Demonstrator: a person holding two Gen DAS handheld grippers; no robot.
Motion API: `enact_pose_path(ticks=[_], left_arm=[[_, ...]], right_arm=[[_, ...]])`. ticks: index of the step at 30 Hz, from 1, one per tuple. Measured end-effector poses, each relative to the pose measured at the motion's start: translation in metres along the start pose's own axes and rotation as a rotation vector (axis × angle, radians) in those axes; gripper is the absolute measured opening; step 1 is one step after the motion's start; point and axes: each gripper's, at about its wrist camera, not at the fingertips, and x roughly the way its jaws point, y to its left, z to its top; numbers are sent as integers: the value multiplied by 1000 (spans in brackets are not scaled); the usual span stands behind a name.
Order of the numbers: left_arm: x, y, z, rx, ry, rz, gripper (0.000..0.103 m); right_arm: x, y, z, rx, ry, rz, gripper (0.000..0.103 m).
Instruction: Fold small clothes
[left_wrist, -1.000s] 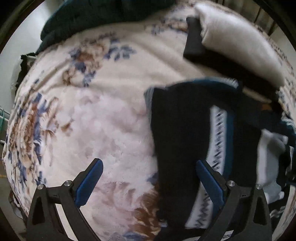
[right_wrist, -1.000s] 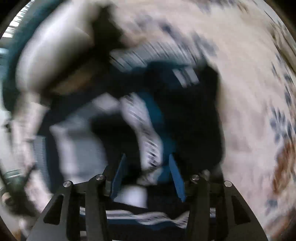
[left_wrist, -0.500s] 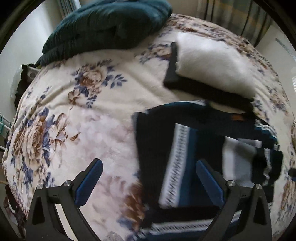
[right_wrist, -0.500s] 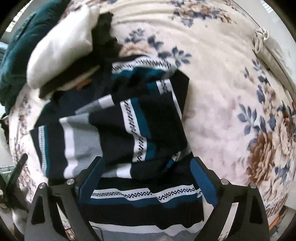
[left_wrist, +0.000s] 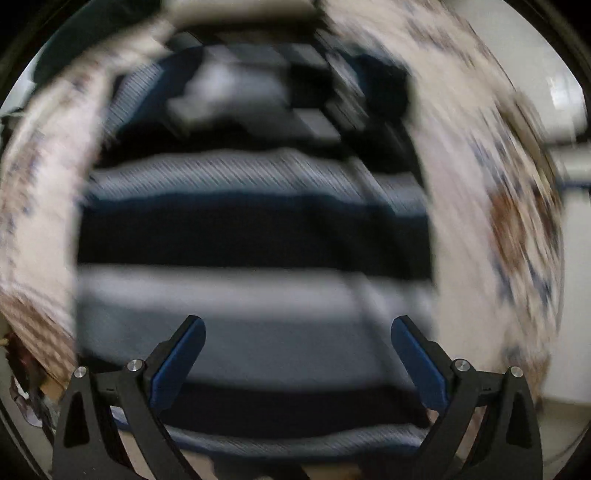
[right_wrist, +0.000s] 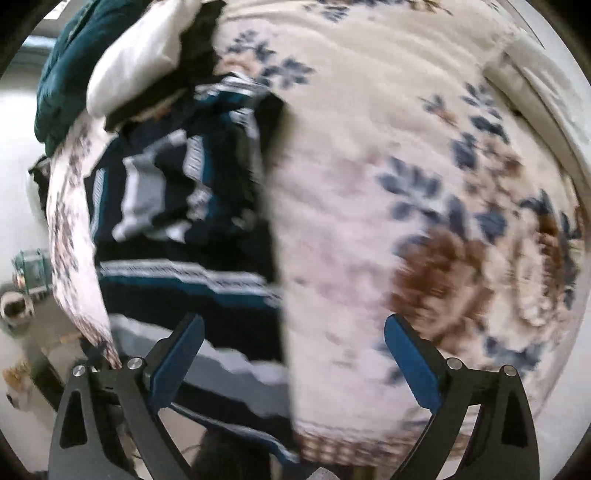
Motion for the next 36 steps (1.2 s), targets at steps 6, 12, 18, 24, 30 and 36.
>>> enact_pose_path(ticks=[6,12,18,24,30,36], left_arm=[[73,-93,-69,128,195,-92,102],[99,-118,-92,231,120,17,33],[59,-87,-86,178,14,-22,5],[5,-37,-82,11,-56,-108,5],[-50,34,-91,-195,-146,-188,5],[-70,141,-111,-422,-197,-248,5]], right_arm=[[-2,-63,4,22,23,-19,99],[19,-69,43,25,-5,93,99],[61,-32,136,66,-40,325,99],[126,-6,195,237,50,436,36],[85,63,190,92,-20,287,8],[29,173,186,-15,-48,231,7]])
